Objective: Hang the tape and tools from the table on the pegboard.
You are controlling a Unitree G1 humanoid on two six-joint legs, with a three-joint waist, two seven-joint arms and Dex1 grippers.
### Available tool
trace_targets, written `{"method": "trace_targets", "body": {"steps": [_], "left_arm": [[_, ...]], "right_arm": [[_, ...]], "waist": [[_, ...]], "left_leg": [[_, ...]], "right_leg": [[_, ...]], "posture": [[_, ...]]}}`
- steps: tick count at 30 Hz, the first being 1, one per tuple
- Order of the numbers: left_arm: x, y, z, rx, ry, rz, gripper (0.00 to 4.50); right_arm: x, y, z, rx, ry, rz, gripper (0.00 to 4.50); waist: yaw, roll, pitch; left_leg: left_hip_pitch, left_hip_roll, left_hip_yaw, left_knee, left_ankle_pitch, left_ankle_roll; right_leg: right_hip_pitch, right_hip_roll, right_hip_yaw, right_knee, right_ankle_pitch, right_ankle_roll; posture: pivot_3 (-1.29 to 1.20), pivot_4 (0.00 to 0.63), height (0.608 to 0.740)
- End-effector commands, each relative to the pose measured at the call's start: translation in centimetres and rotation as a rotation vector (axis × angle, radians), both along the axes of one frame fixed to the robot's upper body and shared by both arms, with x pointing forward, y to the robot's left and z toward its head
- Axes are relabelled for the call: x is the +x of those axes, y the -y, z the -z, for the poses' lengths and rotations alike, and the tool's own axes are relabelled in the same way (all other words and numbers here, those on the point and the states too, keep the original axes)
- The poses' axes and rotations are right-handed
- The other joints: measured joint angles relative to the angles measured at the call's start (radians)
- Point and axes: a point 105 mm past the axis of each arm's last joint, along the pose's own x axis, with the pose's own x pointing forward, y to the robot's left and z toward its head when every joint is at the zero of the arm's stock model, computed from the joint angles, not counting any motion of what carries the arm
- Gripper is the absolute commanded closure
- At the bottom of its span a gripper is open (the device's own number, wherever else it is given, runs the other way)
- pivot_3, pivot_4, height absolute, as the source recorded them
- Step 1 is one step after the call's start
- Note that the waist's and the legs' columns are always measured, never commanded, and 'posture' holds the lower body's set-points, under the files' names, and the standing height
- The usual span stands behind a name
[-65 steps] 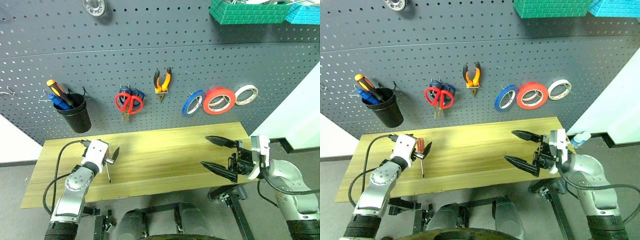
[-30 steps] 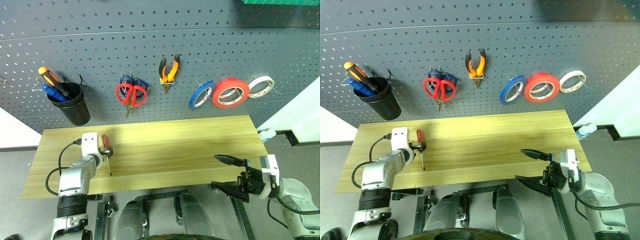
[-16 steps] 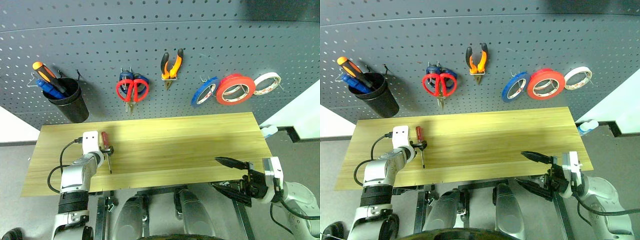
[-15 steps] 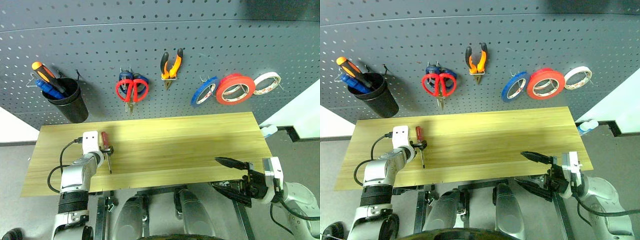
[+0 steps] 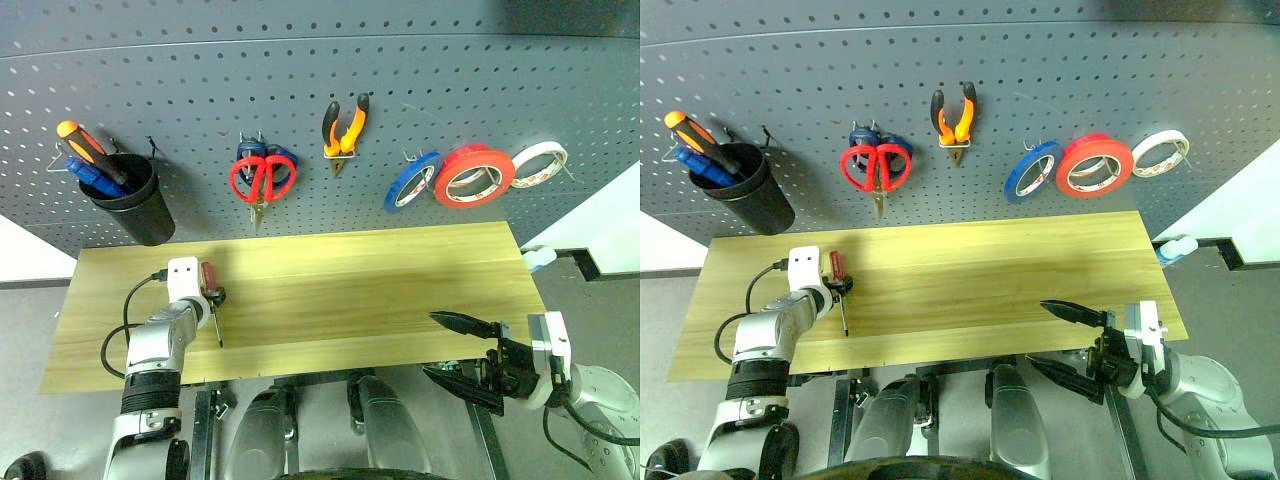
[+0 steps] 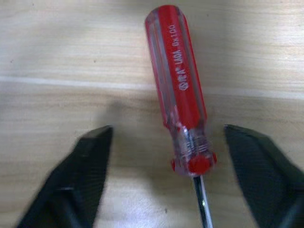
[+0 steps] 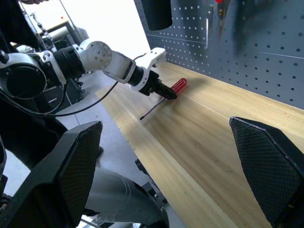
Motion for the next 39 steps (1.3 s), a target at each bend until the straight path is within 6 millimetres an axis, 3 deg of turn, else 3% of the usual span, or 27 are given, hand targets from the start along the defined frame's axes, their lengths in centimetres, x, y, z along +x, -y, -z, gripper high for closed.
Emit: {"method": "trace_targets", "body": {"steps": [1,4,6,11,16,24,28,39], "left_arm": [[0.0,-0.4,0.2,0.013,-0.016,-0.012,2.29],[-0.4,-0.1,0.9,0.008,-0.049,-0.007,3.30],[-0.5,0.0,0.9,0.003,-0.054,-0.014,3.68],[-1.2,0.4,1.5,0.007,-0.087,-0.001,3.68],[-2.5,2.0,1.6,-0.082,-0.112,0.069,3.68],[-4.7,2.9,0.2,0.054,-0.070,0.261,3.68],[-4.1,3.6,-2.1,0.180,0.060,0.393,3.68],[-3.1,4.1,-4.9,0.400,0.242,0.562,3.68]], "right_arm": [[-0.1,-0.1,-1.1,-0.001,0.033,-0.008,0.00],[0.0,-0.2,-1.2,-0.001,0.034,-0.006,0.00],[0.1,-0.2,-1.3,-0.002,0.035,-0.006,0.00],[0.5,-0.3,-1.3,-0.002,0.039,-0.005,0.00],[1.0,-0.6,-1.5,0.009,0.047,-0.011,0.00],[1.9,-0.7,-1.4,0.024,0.062,-0.021,0.00],[2.3,-1.0,-1.4,0.032,0.075,-0.028,0.00],[3.2,-1.9,-1.9,0.091,0.079,-0.066,0.00]], "waist": [[0.000,0.000,0.000],[0.000,0.000,0.000],[0.000,0.001,0.000],[-0.001,0.001,0.000],[-0.001,0.003,-0.002],[-0.001,0.004,-0.003],[0.002,0.004,-0.003],[0.000,0.007,-0.035]], "left_leg": [[0.000,0.000,0.000,-0.001,0.000,0.000],[0.001,0.000,0.000,-0.003,0.000,0.000],[0.001,0.000,0.000,-0.003,0.000,0.000],[0.001,0.000,0.001,-0.004,0.000,0.000],[0.001,0.000,0.001,-0.004,0.001,-0.001],[0.001,-0.001,0.001,-0.004,0.001,-0.001],[0.001,-0.001,0.001,-0.004,0.001,-0.002],[0.001,-0.002,0.001,-0.004,0.002,-0.003]], "right_leg": [[0.000,0.000,0.000,0.000,0.000,0.000],[-0.001,0.000,0.000,-0.001,0.000,0.000],[-0.001,0.000,0.000,-0.001,0.000,0.000],[0.000,0.000,0.000,-0.001,0.000,0.000],[0.000,0.000,0.000,-0.001,0.000,0.000],[0.000,0.000,0.000,-0.001,0.000,0.000],[0.000,0.000,0.000,0.000,0.000,0.000],[0.000,0.000,-0.002,0.001,0.003,0.004]], "posture": [[-0.24,0.275,0.736],[-0.24,0.276,0.736],[-0.23,0.271,0.736],[-0.23,0.263,0.736],[-0.21,0.252,0.736],[-0.20,0.222,0.736],[-0.18,0.195,0.736],[-0.17,0.130,0.736]]}}
